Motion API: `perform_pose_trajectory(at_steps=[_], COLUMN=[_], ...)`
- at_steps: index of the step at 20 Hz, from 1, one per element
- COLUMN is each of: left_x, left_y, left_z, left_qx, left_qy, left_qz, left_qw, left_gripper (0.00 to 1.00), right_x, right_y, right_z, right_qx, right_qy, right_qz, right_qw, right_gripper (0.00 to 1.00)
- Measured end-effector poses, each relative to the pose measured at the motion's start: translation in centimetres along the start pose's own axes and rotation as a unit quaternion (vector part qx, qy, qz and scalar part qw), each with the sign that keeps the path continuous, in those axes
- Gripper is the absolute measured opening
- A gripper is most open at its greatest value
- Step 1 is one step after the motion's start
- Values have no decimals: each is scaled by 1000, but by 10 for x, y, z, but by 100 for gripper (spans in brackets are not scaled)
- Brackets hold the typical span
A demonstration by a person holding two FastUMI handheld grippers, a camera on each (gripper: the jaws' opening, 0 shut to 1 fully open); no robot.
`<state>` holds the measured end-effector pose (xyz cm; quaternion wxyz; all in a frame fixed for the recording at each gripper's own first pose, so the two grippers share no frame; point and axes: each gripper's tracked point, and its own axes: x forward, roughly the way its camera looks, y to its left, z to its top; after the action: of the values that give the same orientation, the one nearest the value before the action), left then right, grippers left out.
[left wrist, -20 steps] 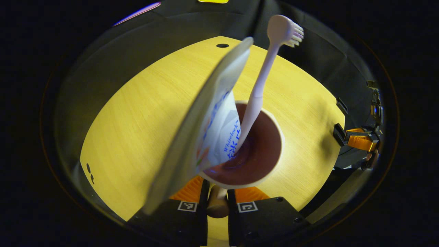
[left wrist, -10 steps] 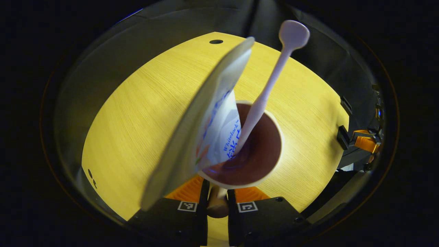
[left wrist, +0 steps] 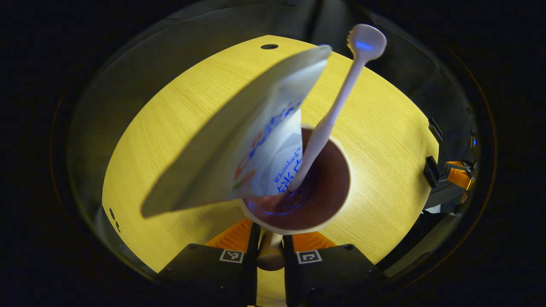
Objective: Put the toothbrush and toothpaste on the desktop into the cup, then pick up the cup and place it on the coaster on the desktop.
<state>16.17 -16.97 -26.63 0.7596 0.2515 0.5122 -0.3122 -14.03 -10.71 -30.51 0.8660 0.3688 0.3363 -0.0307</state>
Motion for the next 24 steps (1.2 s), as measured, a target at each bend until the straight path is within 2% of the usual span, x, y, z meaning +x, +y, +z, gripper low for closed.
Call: perform_pose_trajectory(at_steps=[1, 5, 9, 12, 15, 21, 24], left_x=[-2, -10, -15, -25, -41, -82, -104], left_y=[2, 0, 5, 6, 5, -3, 0], left_z=[0, 3, 3, 2, 3, -15, -28], left_qx=[0, 2, -11, -26, -46, -77, -105], left_qy=[0, -11, -26, -49, -86, -144, -179], left_qz=[4, -5, 7, 14, 19, 28, 51], left_qw=[1000, 1000, 1000, 998, 995, 986, 977], left_gripper=[31, 39, 70, 76, 88, 90, 90], right_x=[1, 3, 6, 16, 25, 46, 55], right_y=[1, 3, 11, 22, 35, 65, 84], right_z=[0, -1, -2, -5, -2, 4, 4], right_qx=[1, -1, -6, -17, -31, -56, -74], right_qy=[-1, 1, 4, 15, 22, 39, 46], right_qz=[0, 4, 12, 20, 31, 56, 68], right_qw=[1000, 1000, 1000, 1000, 999, 996, 994], right_gripper=[26, 26, 26, 26, 26, 26, 26])
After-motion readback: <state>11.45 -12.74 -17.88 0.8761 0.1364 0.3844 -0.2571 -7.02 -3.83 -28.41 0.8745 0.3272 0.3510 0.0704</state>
